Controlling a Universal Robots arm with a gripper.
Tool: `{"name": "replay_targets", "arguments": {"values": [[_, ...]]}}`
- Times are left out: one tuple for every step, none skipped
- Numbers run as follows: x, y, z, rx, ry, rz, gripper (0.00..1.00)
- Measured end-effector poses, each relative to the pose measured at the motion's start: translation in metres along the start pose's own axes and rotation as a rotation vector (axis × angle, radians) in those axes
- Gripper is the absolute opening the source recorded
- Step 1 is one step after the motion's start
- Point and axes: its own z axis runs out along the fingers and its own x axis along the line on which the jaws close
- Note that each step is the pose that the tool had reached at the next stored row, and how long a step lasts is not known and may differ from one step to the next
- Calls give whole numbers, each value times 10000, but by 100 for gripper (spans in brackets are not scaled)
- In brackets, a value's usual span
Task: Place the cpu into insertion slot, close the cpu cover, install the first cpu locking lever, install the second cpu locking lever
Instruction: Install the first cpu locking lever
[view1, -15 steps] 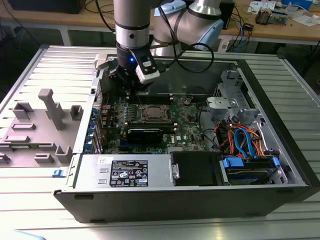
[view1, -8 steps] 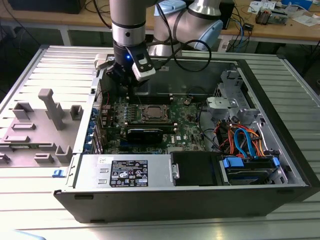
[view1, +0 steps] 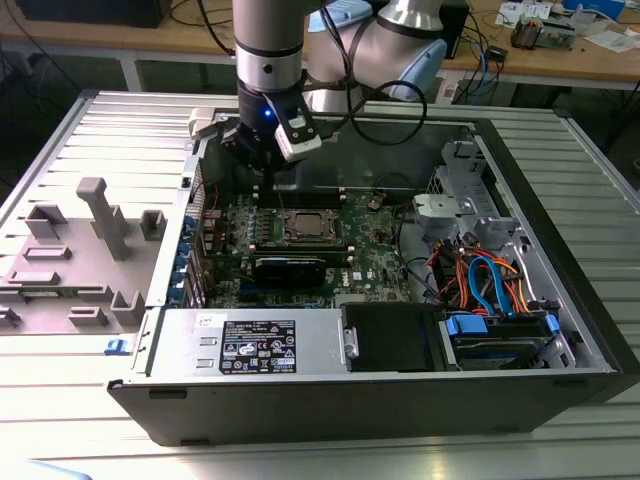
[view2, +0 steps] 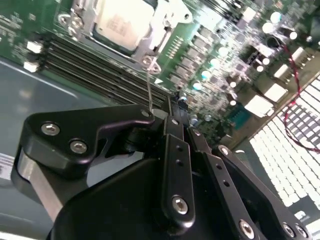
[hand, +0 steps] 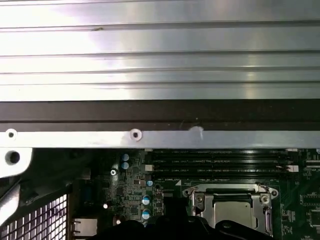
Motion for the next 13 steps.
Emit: {"name": "replay_targets", "arguments": {"values": [[-67, 0, -2, -1, 69, 4, 11], [-100, 0, -3, 0, 108, 7, 11], [-135, 0, -4, 0, 155, 9, 11], [-212, 0, -3, -1, 253, 15, 11], [-244, 0, -4, -1, 280, 16, 11], [-250, 0, -4, -1, 285, 14, 11], [-249, 0, -4, 0, 286, 16, 11], [-249, 0, -4, 0, 286, 16, 11], [-250, 0, -4, 0, 287, 16, 11], [-251, 0, 6, -2, 286, 16, 11], [-258, -1, 18, 0, 287, 16, 11], [-296, -1, 34, 1, 290, 17, 11], [-327, 0, 45, 2, 294, 18, 11]]}}
